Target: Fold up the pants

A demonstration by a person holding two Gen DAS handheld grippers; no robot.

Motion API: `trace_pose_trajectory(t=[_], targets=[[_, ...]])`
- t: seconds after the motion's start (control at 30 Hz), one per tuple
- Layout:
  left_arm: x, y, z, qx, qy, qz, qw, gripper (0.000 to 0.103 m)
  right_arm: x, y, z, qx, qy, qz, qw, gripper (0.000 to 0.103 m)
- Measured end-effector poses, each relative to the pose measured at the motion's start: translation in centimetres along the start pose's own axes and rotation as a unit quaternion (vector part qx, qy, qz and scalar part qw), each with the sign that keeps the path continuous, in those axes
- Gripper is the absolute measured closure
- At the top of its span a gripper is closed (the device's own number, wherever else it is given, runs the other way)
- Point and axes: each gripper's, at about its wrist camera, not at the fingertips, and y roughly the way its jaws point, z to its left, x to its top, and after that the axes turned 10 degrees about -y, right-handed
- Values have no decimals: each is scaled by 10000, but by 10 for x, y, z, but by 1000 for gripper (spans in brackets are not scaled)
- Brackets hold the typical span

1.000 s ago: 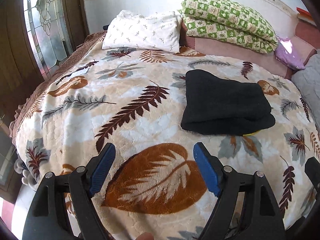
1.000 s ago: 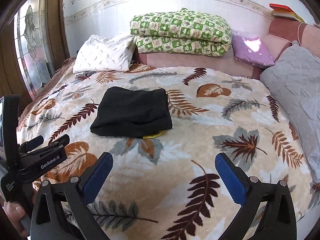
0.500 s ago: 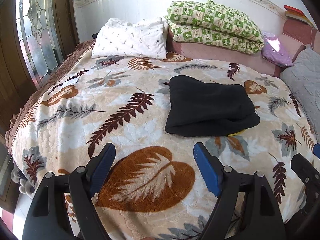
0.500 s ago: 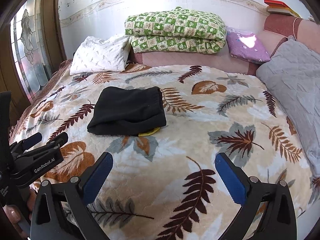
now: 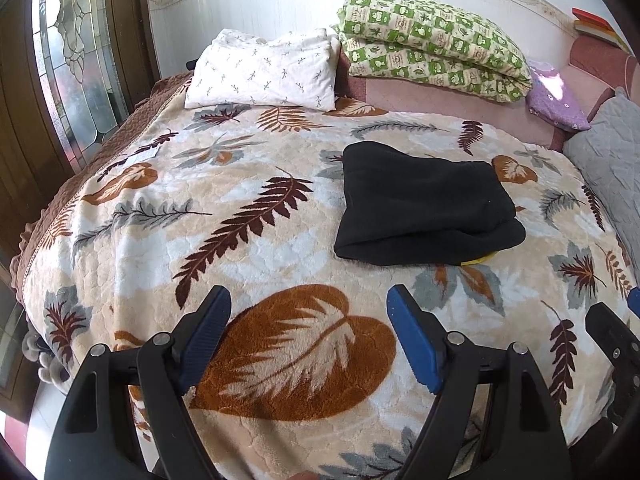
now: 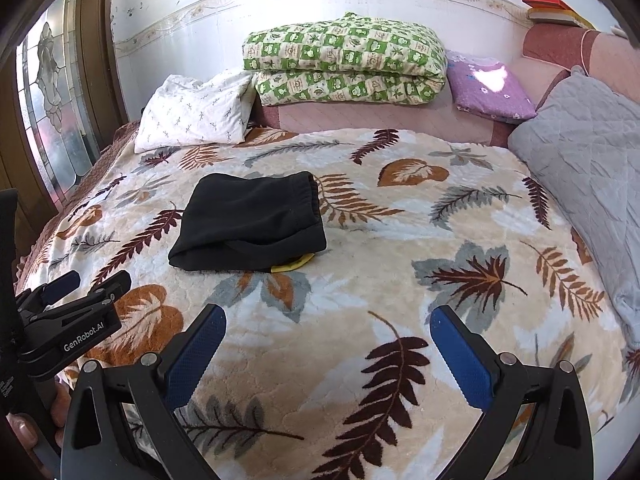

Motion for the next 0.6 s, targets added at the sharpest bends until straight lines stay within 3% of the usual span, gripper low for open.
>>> trace_pose_trajectory(t=[0.43, 0.6], targets=[[-6, 12, 2, 6, -87, 259, 9996, 22, -14, 12, 0, 49, 73, 155, 9998, 0], [-4, 13, 2, 8, -122, 266, 9996, 22, -11, 13, 1, -193, 34, 263, 9995, 0]])
